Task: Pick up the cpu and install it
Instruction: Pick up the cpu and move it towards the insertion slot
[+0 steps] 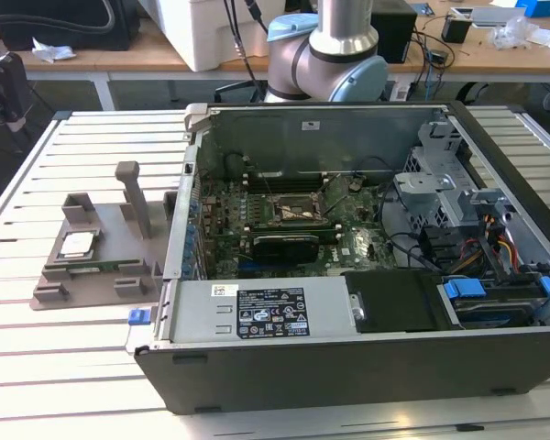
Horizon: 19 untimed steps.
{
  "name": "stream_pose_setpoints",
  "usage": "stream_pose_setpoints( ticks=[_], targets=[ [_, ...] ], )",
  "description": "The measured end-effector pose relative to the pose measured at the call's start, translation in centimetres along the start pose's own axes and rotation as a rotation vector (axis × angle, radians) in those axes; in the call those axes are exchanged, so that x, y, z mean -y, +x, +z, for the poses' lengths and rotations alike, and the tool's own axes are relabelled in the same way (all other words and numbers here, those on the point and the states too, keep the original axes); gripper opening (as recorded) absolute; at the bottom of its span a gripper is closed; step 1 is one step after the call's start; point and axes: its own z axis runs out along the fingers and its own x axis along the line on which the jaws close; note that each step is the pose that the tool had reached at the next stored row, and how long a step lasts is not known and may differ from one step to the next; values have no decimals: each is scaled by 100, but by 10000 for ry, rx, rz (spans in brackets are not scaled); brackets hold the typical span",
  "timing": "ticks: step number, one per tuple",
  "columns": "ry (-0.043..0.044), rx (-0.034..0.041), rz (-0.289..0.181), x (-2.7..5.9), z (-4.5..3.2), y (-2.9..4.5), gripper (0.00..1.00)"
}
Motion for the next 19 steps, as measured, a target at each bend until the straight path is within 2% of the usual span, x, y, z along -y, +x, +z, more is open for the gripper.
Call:
stream_pose_setpoints(
  ticks=[4, 9, 19],
  targets=[
    [30, -2, -66, 0, 20, 0, 60],
    [98, -1, -67, 2, 104, 2, 60],
    [114, 0, -68, 4, 178, 4, 60]
  ],
)
